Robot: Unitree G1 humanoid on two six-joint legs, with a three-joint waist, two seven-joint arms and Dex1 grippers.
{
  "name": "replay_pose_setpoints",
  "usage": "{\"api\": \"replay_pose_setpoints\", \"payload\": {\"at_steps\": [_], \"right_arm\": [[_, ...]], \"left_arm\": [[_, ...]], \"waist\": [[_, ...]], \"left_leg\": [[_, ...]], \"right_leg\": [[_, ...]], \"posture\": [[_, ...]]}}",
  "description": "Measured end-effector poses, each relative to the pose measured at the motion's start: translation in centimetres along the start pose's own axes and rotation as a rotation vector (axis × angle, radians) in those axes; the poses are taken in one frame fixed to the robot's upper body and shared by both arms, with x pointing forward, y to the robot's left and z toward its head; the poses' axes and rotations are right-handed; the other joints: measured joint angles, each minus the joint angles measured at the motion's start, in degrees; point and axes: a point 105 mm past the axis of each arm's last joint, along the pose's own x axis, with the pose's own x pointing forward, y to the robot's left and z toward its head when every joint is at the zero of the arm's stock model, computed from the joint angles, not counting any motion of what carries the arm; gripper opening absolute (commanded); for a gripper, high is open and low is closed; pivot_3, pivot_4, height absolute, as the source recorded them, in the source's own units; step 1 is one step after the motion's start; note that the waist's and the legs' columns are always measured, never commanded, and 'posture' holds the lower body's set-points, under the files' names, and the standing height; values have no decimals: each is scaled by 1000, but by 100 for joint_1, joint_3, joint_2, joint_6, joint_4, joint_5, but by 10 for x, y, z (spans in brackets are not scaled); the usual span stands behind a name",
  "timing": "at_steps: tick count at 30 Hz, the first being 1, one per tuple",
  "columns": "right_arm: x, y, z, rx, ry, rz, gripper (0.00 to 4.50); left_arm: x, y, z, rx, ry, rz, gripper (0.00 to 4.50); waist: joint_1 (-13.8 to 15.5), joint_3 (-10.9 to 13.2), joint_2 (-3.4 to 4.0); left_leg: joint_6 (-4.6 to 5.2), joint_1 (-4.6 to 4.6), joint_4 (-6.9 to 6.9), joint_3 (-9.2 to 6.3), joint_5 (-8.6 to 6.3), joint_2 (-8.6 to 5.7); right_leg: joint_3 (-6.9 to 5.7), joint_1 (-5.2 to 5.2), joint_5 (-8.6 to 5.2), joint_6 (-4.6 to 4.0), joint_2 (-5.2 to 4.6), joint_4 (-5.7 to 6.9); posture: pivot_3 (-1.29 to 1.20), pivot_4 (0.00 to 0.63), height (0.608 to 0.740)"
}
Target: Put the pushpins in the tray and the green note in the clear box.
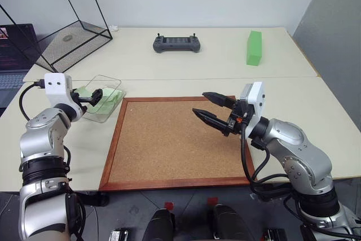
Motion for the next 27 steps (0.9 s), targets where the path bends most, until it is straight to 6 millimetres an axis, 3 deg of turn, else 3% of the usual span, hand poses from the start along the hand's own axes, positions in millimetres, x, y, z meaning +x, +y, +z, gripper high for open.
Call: {"api": "replay_pose_setpoints", "payload": {"at_steps": [9, 15, 20, 24, 27], "right_arm": [[0, -1, -1, -2, 3, -4, 2835], [0, -1, -1, -7, 6, -8, 2835], [-1, -2, -2, -8, 10, -11, 2835], [-9, -5, -4, -7, 22, -40, 2835], [-19, -12, -9, -31, 54, -125, 2835]], "left_arm": [[0, 5, -3, 37, 22, 26, 4455], [-1, -2, 9, 18, -38, -27, 4455], [-13, -20, 33, 52, -142, -115, 4455], [-27, -37, 41, 109, -183, -177, 4455], [-38, -61, 43, 136, -224, -220, 4455]], "waist": [[0, 0, 0], [0, 0, 0], [-2, 0, 0], [1, 1, 0], [8, 0, 0]], "left_leg": [[0, -1, 0, 0, 0, 0], [0, -2, 0, -1, 0, 1], [0, -1, -3, -3, 0, 2], [0, -2, -3, -4, 0, 3], [0, -1, -3, -6, 0, -2]], "right_leg": [[-1, 0, 0, 0, 0, 0], [-2, 0, 0, 0, -1, -1], [4, 0, 0, 0, -2, -2], [5, 0, 0, 0, -4, -4], [16, 0, 0, 0, -10, -5]], "posture": [[0, 150, 740], [0, 150, 740], [0, 150, 740], [0, 150, 740], [0, 150, 740]]}}
